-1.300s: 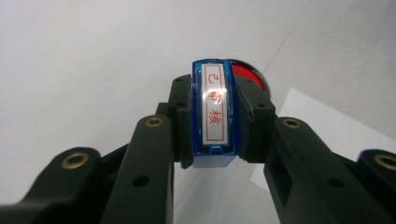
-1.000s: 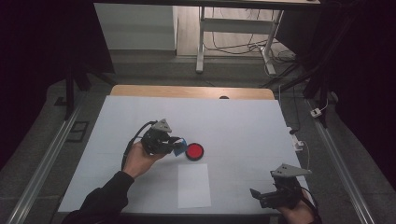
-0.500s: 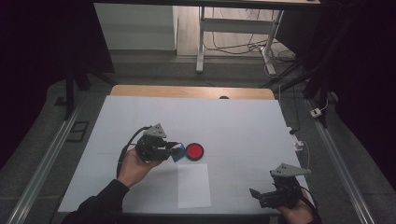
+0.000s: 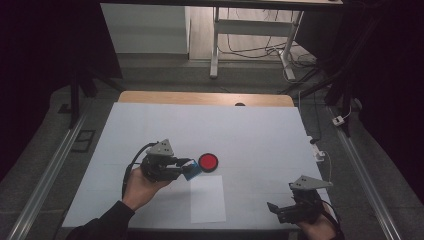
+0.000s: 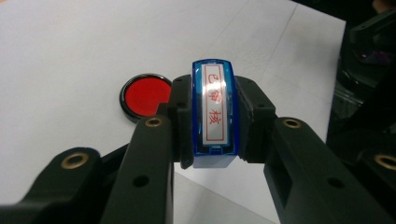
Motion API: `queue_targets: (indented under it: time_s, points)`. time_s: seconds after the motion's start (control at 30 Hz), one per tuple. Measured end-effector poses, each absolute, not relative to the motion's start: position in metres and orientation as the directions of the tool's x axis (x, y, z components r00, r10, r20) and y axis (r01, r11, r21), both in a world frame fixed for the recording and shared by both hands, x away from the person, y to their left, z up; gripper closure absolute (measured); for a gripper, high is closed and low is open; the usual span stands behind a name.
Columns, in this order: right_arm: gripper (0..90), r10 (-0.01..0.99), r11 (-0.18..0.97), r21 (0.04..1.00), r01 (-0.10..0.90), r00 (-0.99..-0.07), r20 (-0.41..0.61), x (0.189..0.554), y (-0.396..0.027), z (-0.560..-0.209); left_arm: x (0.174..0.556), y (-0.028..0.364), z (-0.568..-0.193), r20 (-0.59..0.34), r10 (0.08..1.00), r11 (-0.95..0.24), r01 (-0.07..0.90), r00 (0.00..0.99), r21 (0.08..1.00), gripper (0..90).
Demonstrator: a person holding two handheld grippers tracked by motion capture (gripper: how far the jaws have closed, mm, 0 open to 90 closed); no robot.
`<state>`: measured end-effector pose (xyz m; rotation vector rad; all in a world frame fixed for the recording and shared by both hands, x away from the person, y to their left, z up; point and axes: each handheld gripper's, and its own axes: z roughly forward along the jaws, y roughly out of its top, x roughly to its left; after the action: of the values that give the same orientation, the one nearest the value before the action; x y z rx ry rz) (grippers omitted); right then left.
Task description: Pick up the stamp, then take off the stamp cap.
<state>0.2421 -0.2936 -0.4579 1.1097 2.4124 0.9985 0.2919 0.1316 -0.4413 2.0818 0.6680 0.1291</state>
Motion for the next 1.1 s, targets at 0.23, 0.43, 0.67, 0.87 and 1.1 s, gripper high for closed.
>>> queue_targets:
  time_s: [0.23,0.43,0.67,0.87,1.1]
  points:
    - [0.0,0.754,0.454,0.707,0.542,-0.657,0.02,0.242,-0.294,-0.458,0.282,0.133,-0.441,-0.182,0.483,-0.413,0.406,0.857,0.816,70.0]
    - [0.0,0.751,0.452,0.711,0.539,-0.659,0.022,0.242,-0.295,-0.458,0.274,0.131,-0.441,-0.186,0.463,-0.41,0.395,0.867,0.822,70.0]
    - [0.0,0.751,0.453,0.711,0.539,-0.66,0.022,0.242,-0.295,-0.458,0.267,0.127,-0.442,-0.177,0.447,-0.42,0.38,0.877,0.824,70.0]
    - [0.0,0.751,0.453,0.711,0.538,-0.66,0.022,0.242,-0.295,-0.458,0.267,0.126,-0.443,-0.169,0.448,-0.427,0.376,0.878,0.822,70.0]
    - [0.0,0.75,0.451,0.715,0.534,-0.661,0.021,0.241,-0.295,-0.457,0.268,0.125,-0.445,-0.152,0.444,-0.437,0.361,0.883,0.824,70.0]
